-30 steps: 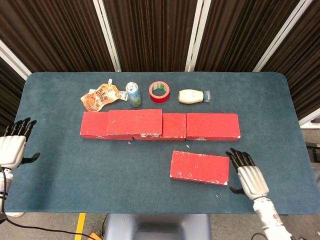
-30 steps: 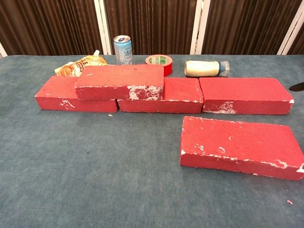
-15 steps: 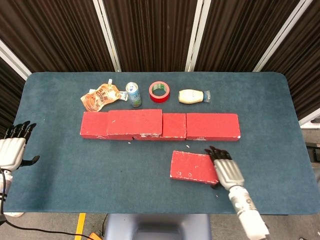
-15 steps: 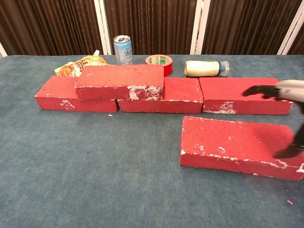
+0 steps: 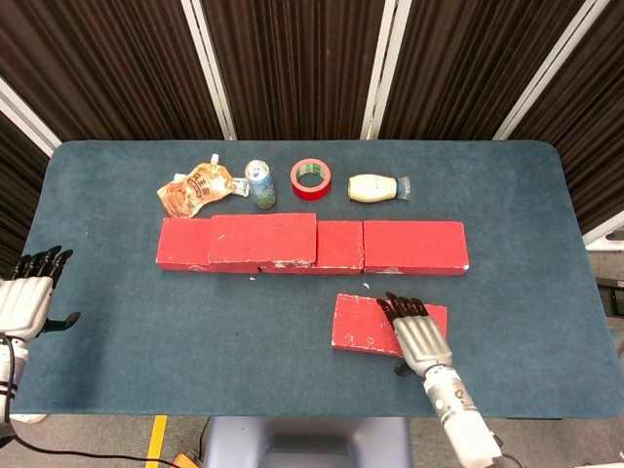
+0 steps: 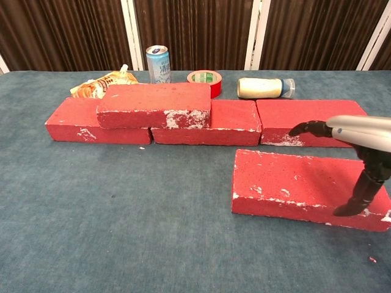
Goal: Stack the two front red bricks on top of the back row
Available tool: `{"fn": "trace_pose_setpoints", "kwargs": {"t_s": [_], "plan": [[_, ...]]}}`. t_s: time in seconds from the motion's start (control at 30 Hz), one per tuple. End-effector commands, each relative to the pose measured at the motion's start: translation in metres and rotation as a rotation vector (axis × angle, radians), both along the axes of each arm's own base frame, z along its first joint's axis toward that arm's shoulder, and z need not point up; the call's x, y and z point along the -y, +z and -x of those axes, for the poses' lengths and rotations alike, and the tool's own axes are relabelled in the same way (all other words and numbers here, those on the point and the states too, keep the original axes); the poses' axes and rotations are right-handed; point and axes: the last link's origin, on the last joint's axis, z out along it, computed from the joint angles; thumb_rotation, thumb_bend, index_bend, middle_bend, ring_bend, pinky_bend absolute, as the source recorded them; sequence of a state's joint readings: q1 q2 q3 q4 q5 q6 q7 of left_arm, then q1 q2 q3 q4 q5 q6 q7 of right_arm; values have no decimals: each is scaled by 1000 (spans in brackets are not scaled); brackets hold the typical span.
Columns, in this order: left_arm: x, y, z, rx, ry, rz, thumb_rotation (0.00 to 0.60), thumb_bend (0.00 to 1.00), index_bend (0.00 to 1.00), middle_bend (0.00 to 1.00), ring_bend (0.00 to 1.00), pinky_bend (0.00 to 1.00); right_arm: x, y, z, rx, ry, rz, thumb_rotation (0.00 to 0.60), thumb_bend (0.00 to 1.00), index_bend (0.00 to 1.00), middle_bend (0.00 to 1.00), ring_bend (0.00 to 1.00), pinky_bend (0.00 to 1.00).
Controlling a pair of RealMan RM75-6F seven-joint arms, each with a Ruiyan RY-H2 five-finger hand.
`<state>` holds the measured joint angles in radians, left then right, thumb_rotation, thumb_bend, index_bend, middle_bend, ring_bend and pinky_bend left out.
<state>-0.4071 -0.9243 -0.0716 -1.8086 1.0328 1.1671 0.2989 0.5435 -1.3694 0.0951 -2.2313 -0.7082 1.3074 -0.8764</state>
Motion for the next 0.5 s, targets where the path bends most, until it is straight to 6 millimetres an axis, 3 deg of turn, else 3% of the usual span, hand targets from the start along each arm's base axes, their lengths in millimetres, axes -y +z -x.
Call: {"fn": "trace_pose_setpoints", "kwargs": {"t_s": [0.03,0.27,0.33,0.5], "plan": [[2,-2,0,-6,16,3,600,223,0,0,0,0,2,2,6,-12,-11,6,600,0,77,93,0,0],[0,-13,-6,51,-29,-62,600,222,0,0,0,0,7,3,15,-28,-22,7,600,0,77,93,0,0],[-1,-27,-9,92,-57,-72,600,222,0,0,0,0,7,1,19,-31,-25,-5,600,0,77,93,0,0],[-5,-38,-6,127,-80,-109,600,221,0,0,0,0,10,-3,21,-34,-17,-13,600,0,77,93,0,0]]}}
